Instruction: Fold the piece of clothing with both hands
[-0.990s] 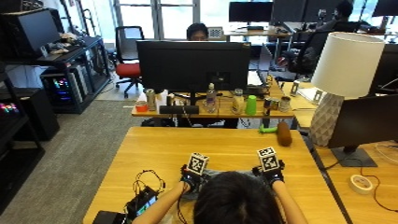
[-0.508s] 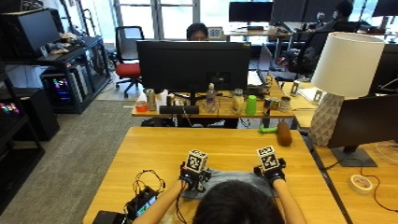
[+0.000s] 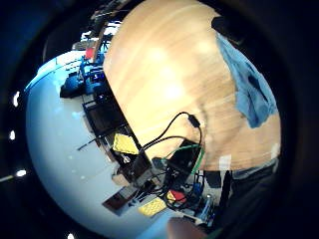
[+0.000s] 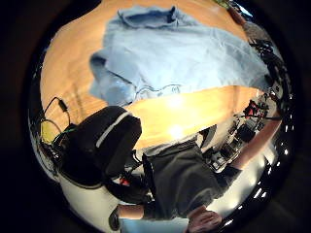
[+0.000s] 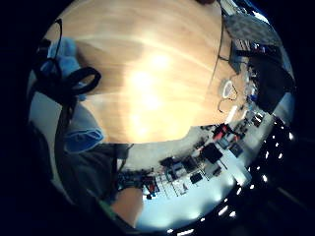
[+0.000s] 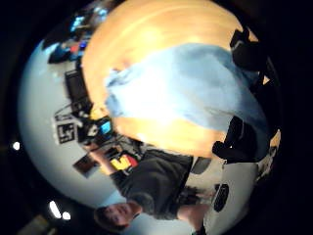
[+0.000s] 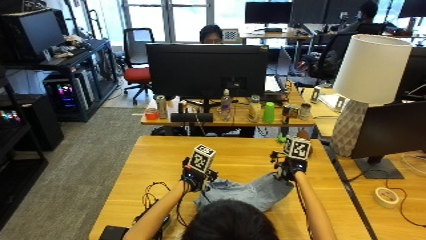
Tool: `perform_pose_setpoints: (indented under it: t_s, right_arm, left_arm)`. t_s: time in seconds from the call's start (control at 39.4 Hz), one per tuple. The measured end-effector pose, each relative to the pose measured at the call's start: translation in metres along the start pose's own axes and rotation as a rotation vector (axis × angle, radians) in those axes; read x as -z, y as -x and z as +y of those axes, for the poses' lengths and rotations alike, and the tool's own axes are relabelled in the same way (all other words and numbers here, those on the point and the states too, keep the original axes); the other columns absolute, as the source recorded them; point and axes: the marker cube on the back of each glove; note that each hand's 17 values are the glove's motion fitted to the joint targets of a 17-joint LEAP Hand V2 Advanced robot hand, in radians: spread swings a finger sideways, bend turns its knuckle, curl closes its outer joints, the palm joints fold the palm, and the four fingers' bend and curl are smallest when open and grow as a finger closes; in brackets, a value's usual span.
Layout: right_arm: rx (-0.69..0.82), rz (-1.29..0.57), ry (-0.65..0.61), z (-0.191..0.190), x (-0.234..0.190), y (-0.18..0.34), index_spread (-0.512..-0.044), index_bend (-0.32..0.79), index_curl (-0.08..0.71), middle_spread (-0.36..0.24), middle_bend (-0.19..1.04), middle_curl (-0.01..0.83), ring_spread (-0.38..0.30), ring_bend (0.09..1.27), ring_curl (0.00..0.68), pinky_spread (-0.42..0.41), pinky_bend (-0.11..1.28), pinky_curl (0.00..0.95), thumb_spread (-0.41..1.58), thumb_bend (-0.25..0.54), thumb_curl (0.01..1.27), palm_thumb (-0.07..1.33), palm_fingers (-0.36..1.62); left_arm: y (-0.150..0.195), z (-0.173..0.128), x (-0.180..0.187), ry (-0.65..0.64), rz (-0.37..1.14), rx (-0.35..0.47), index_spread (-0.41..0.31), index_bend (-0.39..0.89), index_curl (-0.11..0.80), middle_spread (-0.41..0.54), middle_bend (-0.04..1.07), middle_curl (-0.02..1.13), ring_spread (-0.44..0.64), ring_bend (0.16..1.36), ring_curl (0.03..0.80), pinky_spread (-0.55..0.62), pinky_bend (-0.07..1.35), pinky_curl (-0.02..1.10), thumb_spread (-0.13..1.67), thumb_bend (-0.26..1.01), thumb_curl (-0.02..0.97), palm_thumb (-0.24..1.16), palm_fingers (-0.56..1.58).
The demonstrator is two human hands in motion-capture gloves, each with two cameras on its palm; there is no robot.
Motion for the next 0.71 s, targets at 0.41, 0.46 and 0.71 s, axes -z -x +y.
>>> perform_pose_setpoints:
  t_s: [0.41,0.46,0.71]
  right_arm:
    - [-0.125,-0.502,0.188,0.009,-0.02,0.206,-0.261,-0.13,-0.02,-0.156,0.58,0.551,-0.247,0.9,0.509,-0.31,0.8,0.451,0.47,-0.034,0.62,1.04,1.04]
    - [-0.031,-0.532,0.313,0.008,-0.043,0.244,-0.26,-0.12,-0.029,-0.159,0.58,0.548,-0.246,0.92,0.51,-0.315,0.82,0.454,0.48,-0.042,0.63,1.01,1.04]
    - [0.036,-0.429,0.154,-0.019,-0.068,0.296,-0.246,-0.06,-0.019,-0.117,0.5,0.502,-0.205,0.89,0.479,-0.294,0.84,0.434,0.82,-0.016,0.58,0.97,1.0]
  left_arm:
    - [0.034,0.067,0.02,-0.094,-0.132,0.121,-0.061,0.15,0.352,0.123,0.16,0.25,0.21,0.61,0.34,0.23,0.5,0.35,1.1,-0.01,0.261,0.24,0.17]
    - [0.037,0.075,0.014,-0.059,-0.163,0.137,-0.061,0.1,0.333,0.124,0.17,0.25,0.2,0.63,0.345,0.22,0.52,0.36,1.12,-0.01,0.259,0.25,0.16]
    - [0.05,0.095,0.007,0.006,-0.193,0.173,-0.053,0.06,0.24,0.134,0.19,0.28,0.17,0.73,0.364,0.21,0.59,0.38,1.16,-0.02,0.253,0.27,0.08]
